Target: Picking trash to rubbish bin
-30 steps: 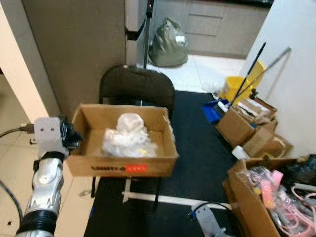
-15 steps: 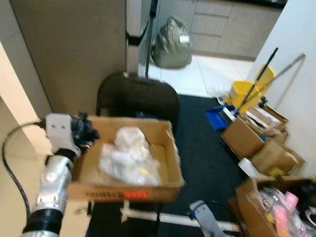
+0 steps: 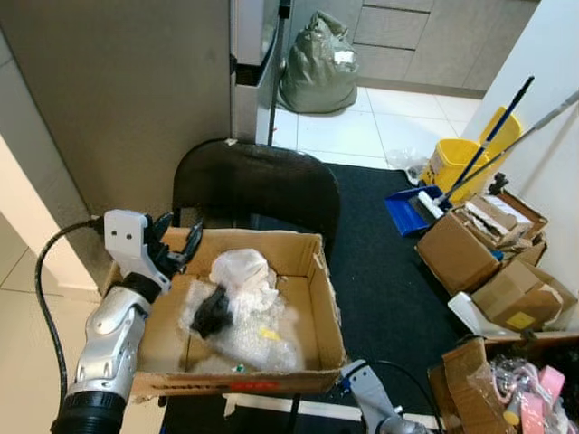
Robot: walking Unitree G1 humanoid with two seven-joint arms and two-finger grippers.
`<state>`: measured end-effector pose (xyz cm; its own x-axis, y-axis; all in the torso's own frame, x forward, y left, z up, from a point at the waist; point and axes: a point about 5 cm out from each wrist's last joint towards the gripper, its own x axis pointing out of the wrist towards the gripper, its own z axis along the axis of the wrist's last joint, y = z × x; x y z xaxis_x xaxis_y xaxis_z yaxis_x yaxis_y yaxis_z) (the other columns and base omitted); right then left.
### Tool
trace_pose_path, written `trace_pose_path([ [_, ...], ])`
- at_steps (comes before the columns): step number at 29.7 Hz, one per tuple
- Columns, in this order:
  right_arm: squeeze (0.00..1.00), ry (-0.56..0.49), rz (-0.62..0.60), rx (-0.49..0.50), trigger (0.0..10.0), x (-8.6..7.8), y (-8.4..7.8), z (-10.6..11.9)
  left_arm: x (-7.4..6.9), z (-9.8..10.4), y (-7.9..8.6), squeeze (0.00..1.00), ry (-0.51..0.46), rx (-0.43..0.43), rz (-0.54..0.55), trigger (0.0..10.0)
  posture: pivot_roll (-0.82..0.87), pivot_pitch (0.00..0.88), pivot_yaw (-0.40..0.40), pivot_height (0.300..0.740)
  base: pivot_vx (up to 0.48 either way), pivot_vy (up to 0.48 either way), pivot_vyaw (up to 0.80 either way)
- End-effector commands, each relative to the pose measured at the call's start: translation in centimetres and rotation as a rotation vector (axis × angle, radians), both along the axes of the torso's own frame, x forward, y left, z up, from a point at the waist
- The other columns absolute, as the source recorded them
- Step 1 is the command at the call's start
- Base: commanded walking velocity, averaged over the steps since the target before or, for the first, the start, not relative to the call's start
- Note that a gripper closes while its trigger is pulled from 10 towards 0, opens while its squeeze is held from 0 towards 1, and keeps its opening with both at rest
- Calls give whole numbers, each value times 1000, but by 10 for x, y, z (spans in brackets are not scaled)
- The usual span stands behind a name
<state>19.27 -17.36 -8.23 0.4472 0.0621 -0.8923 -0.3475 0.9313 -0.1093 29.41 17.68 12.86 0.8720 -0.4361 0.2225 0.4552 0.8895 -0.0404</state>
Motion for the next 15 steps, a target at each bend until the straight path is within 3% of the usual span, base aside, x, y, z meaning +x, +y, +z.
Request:
trace_pose_path([
  [1, 0, 21, -6, -11, 10000, -6, -4, -3, -3, -6, -5, 1000, 32, -8, -30, 10000, 195, 36, -54, 740, 0, 0, 0],
  [2, 0, 21, -6, -11, 10000, -6, -4, -3, -5, -10, -8, 0, 52, 2, -48, 10000, 194, 37, -53, 740, 0, 0, 0],
  [8, 0, 23, -9, -9, 10000, -7, -4, -3, -12, -29, -13, 0, 141, 23, -57, 10000, 189, 41, -46, 740, 0, 0, 0],
  [15, 0, 33, -16, -5, 10000, -11, -3, -5, -19, -38, -19, 0, 198, 3, -74, 10000, 195, 45, -40, 740, -380, 0, 0],
])
